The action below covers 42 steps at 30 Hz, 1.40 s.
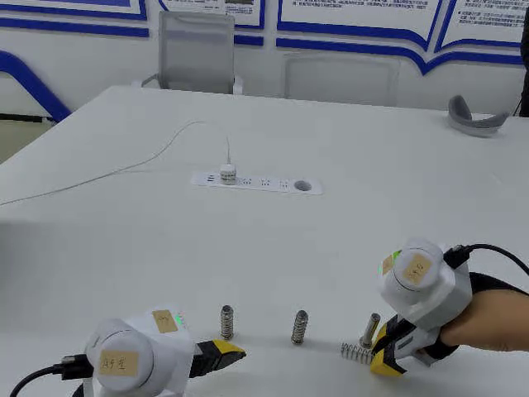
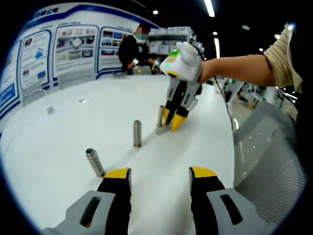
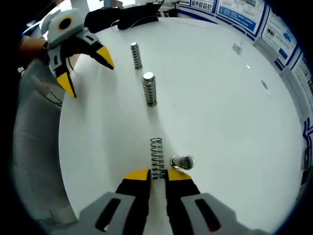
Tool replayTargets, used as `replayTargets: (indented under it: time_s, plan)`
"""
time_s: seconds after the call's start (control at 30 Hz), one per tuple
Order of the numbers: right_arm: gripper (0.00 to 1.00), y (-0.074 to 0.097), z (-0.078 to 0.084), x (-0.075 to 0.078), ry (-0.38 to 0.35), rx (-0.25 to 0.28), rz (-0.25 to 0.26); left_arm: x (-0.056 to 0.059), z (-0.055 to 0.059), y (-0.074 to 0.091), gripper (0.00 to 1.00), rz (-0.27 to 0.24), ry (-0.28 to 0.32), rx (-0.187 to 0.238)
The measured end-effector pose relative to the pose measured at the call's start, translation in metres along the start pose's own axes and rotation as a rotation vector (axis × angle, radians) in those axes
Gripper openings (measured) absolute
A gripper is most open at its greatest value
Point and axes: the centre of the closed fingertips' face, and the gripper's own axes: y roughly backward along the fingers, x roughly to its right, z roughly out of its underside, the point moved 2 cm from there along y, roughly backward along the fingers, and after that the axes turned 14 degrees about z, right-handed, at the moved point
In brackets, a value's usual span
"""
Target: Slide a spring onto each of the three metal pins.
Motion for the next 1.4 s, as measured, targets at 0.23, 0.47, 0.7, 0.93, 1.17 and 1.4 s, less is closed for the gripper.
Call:
replayTargets:
  time_s: [0.23, 0.47, 0.7, 0.93, 1.17, 1.4]
  plan:
    - [0.12, 0.000, 0.000, -0.001, 0.027, 0.002, 0.004, 0.000, 0.001, -0.002, 0.48, 0.002, 0.001, 0.000]
    - [0.12, 0.000, 0.000, -0.001, 0.035, -0.003, 0.027, 0.000, 0.000, -0.002, 0.48, 0.005, -0.001, 0.003]
    - [0.12, 0.006, -0.001, -0.011, 0.034, -0.007, 0.011, 0.002, 0.000, -0.002, 0.48, 0.011, -0.004, 0.001]
    - [0.12, 0.019, -0.012, -0.024, 0.051, 0.023, -0.014, 0.003, -0.003, -0.004, 0.47, 0.020, -0.013, 0.005]
    - [0.12, 0.028, -0.027, -0.034, 0.101, 0.046, -0.028, 0.003, -0.006, -0.004, 0.46, 0.025, -0.023, 0.008]
    - [0.12, 0.032, -0.044, -0.043, 0.152, 0.066, -0.046, 0.004, -0.011, -0.005, 0.45, 0.032, -0.040, 0.010]
